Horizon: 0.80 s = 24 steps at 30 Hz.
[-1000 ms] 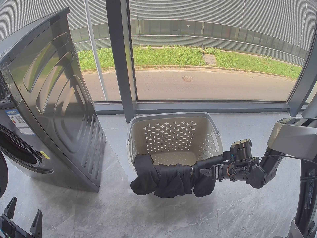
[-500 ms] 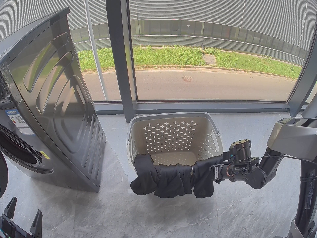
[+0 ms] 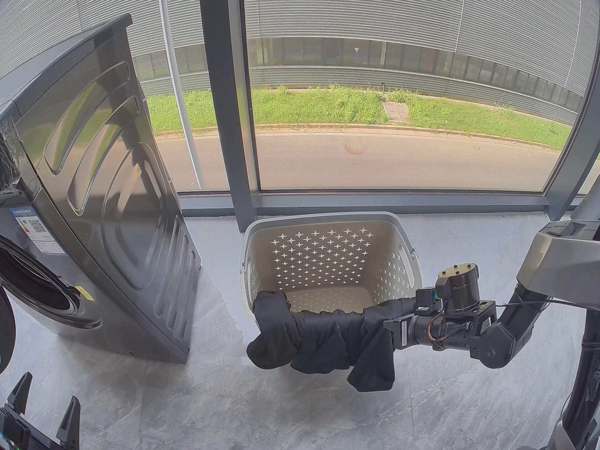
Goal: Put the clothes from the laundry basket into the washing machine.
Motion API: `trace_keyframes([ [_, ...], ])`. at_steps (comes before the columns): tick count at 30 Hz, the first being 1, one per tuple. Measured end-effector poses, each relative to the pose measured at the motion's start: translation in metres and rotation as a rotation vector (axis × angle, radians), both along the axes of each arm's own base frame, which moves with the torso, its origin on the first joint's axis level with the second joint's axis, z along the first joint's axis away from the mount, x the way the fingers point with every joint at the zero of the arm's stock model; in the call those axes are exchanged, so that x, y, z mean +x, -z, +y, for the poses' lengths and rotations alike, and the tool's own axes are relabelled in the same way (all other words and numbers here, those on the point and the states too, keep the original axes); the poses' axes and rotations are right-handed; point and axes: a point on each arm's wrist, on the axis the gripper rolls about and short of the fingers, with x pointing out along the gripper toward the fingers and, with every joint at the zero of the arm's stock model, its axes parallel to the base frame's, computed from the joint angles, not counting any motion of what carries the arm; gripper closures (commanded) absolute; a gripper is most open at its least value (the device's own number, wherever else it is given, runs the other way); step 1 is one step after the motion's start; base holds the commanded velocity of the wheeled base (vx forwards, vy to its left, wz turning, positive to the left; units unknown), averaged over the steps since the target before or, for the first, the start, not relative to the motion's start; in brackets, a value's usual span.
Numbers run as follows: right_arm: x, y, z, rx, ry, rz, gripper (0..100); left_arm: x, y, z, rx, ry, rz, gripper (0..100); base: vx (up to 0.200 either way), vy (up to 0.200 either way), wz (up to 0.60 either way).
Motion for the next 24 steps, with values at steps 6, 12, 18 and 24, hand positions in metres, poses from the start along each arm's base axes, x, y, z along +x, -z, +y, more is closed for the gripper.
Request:
trace_keyframes([
  [6, 0.001, -0.004, 0.002, 0.009, 0.000, -0.030, 100, 0.000, 0.000, 0.000, -0.001, -0.001, 0.000, 0, 0.000, 0.000, 0.00],
  [12, 0.003, 0.000, 0.002, 0.000, 0.010, -0.025, 0, 0.000, 0.000, 0.000, 0.000, 0.000, 0.000, 0, 0.000, 0.000, 0.00],
  [18, 0.005, 0.012, -0.003, -0.057, 0.061, -0.004, 0, 0.000, 0.000, 0.000, 0.003, -0.001, 0.000, 0, 0.000, 0.000, 0.00],
  [24, 0.011, 0.017, -0.007, -0.085, 0.100, 0.005, 0, 0.000, 0.000, 0.000, 0.007, 0.000, 0.000, 0, 0.000, 0.000, 0.00],
])
